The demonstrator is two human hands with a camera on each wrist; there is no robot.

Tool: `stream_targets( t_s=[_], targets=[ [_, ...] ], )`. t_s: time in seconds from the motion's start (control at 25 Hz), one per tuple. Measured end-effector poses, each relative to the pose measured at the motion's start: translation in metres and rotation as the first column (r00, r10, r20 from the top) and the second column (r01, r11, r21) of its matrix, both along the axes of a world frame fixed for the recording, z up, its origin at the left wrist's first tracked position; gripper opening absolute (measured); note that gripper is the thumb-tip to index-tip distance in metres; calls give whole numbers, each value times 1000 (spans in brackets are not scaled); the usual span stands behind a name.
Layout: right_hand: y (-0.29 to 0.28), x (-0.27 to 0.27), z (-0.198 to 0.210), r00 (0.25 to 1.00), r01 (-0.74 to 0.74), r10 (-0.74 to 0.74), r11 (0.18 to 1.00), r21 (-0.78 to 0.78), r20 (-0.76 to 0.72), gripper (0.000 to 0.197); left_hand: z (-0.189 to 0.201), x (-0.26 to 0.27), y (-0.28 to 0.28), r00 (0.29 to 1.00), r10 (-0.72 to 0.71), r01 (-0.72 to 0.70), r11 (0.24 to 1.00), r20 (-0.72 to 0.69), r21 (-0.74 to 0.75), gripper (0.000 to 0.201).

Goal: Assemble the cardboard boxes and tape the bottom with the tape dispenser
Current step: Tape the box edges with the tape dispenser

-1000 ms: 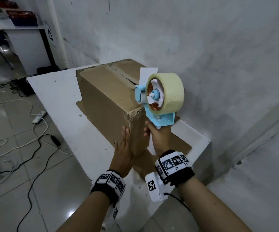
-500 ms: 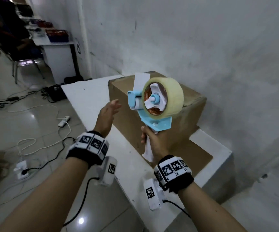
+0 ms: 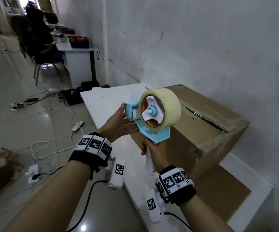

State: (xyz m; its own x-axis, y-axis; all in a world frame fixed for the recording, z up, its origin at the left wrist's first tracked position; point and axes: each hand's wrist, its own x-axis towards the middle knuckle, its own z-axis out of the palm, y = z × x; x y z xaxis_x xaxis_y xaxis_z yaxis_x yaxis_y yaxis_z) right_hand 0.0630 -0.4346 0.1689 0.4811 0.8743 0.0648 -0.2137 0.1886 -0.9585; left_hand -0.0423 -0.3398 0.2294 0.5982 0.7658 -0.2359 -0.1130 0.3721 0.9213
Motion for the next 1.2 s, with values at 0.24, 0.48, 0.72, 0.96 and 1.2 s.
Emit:
stream_targets(
  t_s=[0.24, 0.48, 0.72, 0.96, 1.2],
  targets=[
    [89, 17, 2, 999, -41, 41, 999, 15, 11, 26, -10, 22, 91, 991, -118, 108, 986, -71, -129, 68],
    [144, 16, -5, 998, 63, -64, 998, -25, -28, 28, -21, 37, 159, 982, -178, 164, 968, -62, -188, 33],
    [189, 8, -8, 958, 214, -229, 971, -102, -170, 31, -35, 56, 222, 986, -156, 167, 948, 63, -272, 19],
    [237, -11, 5, 899, 435, -437, 899, -48, -29, 27, -26, 71, 299, 927, -376, 372, 909, 17, -187, 24],
    [279, -37, 11, 752, 660, -659, 752, -5, 11, 38, -8, 83, 331, 685, -712, 684, 702, -153, -201, 30]
  ],
)
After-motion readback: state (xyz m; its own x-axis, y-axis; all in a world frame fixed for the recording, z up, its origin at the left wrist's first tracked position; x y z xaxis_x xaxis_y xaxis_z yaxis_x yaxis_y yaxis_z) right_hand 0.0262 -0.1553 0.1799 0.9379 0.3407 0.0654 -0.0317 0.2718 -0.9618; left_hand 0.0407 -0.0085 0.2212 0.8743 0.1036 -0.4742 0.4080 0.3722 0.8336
